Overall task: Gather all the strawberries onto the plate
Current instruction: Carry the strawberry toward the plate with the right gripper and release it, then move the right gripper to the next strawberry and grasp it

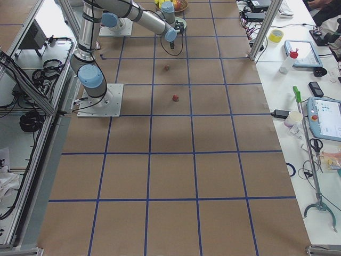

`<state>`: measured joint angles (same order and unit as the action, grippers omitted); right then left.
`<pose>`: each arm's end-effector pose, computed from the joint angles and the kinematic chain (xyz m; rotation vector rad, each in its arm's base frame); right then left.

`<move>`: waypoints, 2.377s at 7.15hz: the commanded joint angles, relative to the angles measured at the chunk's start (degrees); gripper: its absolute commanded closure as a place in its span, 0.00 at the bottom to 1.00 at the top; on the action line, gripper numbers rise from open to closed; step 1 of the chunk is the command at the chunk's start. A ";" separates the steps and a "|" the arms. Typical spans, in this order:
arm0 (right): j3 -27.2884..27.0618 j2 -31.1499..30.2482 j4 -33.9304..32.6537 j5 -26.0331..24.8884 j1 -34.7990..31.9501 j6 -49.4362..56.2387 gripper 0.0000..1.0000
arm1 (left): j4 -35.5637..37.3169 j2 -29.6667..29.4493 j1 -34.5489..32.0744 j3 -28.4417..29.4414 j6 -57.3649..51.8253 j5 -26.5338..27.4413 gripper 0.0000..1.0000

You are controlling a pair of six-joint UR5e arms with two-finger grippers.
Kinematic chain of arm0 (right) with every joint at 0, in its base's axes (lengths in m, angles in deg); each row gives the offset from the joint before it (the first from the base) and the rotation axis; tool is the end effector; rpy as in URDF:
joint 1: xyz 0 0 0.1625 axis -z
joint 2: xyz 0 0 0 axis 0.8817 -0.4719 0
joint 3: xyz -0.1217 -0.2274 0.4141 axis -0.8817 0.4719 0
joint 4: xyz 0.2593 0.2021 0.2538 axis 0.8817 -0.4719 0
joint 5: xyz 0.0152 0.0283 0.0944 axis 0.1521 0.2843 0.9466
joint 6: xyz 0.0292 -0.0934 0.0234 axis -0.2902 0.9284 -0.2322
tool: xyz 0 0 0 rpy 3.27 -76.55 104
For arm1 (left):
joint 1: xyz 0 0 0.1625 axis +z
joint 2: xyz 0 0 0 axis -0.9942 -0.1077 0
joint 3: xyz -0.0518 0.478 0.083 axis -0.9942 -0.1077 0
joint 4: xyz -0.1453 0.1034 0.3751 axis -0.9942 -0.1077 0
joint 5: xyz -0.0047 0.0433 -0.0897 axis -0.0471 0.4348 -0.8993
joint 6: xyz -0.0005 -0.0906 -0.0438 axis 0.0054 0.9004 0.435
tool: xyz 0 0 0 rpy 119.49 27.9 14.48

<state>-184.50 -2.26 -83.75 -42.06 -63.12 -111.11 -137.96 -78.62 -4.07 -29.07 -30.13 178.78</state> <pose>0.4833 -0.4527 0.2400 -0.0395 3.0065 -0.1966 -0.1076 -0.4811 0.5461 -0.0102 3.0610 0.0464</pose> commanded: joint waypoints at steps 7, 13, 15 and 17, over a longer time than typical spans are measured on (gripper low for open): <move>-21.91 -14.98 -1.63 -6.81 23.10 3.05 0.00 | -0.16 0.00 0.00 -0.10 0.00 0.10 0.00; -23.71 -15.07 -7.11 -2.76 16.53 -8.38 0.00 | -0.25 -0.09 0.00 -0.18 0.00 0.10 0.00; -23.71 -15.07 -6.93 -3.46 16.51 -4.81 0.20 | -0.08 0.00 -0.09 -0.97 0.00 1.40 0.00; -23.71 -14.90 -7.02 -2.59 16.51 -1.36 0.44 | 0.01 0.09 0.09 -1.06 -0.09 2.03 0.00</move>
<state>-208.22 -17.21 -90.72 -45.09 -46.57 -114.02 -137.98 -78.58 -4.04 -30.02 -30.19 180.42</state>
